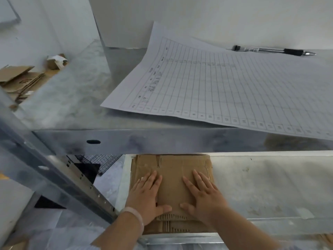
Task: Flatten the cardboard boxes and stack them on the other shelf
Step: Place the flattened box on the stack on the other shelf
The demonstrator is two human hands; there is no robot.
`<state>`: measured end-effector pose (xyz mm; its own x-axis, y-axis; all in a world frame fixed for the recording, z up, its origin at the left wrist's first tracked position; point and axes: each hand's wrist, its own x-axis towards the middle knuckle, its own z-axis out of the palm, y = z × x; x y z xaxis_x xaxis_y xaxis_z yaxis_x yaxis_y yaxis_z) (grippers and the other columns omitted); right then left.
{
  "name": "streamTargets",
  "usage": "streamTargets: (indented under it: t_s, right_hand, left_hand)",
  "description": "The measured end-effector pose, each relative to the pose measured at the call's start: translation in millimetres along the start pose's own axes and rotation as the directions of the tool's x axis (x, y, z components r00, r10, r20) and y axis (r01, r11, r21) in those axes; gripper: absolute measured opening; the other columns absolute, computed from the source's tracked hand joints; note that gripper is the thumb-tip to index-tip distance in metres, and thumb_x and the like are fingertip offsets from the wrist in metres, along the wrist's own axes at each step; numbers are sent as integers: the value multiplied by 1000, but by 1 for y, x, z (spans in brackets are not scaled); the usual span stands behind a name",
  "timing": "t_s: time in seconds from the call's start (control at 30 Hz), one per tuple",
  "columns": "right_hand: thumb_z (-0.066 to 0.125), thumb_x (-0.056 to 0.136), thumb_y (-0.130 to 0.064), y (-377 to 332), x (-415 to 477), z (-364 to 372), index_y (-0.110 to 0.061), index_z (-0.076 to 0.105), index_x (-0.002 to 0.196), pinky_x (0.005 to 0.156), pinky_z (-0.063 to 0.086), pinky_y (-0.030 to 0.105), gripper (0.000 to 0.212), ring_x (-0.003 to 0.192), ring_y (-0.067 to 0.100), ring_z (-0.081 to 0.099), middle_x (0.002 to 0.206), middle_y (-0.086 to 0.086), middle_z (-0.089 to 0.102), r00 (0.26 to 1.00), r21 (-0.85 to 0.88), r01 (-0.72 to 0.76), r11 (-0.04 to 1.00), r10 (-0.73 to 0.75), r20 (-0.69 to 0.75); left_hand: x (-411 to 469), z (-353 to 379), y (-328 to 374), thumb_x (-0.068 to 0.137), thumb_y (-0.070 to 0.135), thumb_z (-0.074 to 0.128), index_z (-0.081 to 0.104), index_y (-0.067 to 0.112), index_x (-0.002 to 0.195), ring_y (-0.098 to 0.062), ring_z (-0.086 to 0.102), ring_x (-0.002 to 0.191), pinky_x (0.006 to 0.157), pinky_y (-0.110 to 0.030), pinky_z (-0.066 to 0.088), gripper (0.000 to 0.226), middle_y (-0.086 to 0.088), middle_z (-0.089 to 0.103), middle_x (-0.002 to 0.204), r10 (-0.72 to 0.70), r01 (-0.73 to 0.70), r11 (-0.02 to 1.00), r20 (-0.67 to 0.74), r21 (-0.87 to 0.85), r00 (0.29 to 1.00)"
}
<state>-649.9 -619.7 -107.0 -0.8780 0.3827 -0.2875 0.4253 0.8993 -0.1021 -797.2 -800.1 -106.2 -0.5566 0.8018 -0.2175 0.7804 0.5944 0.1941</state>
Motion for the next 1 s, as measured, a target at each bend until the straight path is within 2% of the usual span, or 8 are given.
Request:
streamTargets:
  t_s: [0.07,0.17,0.37,0.47,0.57,0.63,0.8,1.0]
  right_hand:
    - [3,66,-91,0,-1,4,-50,-32,136,114,-18,35,88,139,11,-32,150,-10,-36,1000,16,-9,1000,10,-25]
    - [5,67,-91,0,0,7,-50,-26,141,113,-20,34,90,135,7,-35,152,-10,-33,999,37,-14,999,16,-51]
    - [5,68,-90,0,0,2,-49,-15,147,114,-15,35,92,145,14,-22,159,-9,-22,999,25,-27,999,28,-34]
    - [21,72,-88,0,1,-4,-47,-5,149,118,-4,37,90,147,15,-12,161,-11,-12,999,42,-33,999,34,-27]
    - [40,80,-76,7,-9,-8,-42,15,150,118,10,35,82,147,14,5,160,-14,7,995,150,-45,988,57,-77]
    - [44,84,-70,17,-27,-8,-39,19,150,118,13,32,77,146,13,12,158,-14,13,988,184,-61,981,85,-125]
    - [42,90,-62,56,-79,-17,-39,19,150,116,5,23,69,147,5,6,160,-15,14,953,230,-76,970,139,-269]
    - [35,89,-69,125,-152,-39,-37,17,152,120,2,28,73,149,10,3,161,-9,13,889,143,-164,976,209,-406]
  left_hand:
    - [1,1,1,74,84,34,-11,32,151,-13,-16,145,116,-33,-10,103,10,-21,157,-8,8,1000,7,14,1000]
    - [4,2,2,74,84,35,-9,32,151,-14,-15,146,117,-34,-8,104,8,-18,159,-16,15,1000,12,19,1000]
    - [9,-3,6,73,82,44,-4,31,152,-19,-6,147,118,-38,0,106,6,-11,160,-54,52,998,54,46,997]
    - [9,-13,11,70,81,51,3,30,152,-22,2,146,118,-40,7,108,5,-3,160,-63,60,997,73,47,995]
    - [9,-26,18,65,78,59,11,29,151,-25,5,146,118,-43,10,110,4,3,159,-87,86,996,98,7,991]
    - [7,-34,24,67,73,62,14,30,150,-26,6,145,118,-45,10,105,5,6,157,-89,91,996,98,-19,991]
    - [-12,-30,66,84,66,49,22,36,148,-15,7,145,118,-40,7,76,12,14,156,73,-83,990,-98,-111,993]
    - [-1,-41,173,87,55,54,35,32,146,-16,22,143,117,-35,9,66,7,29,155,314,-342,939,-324,-33,893]
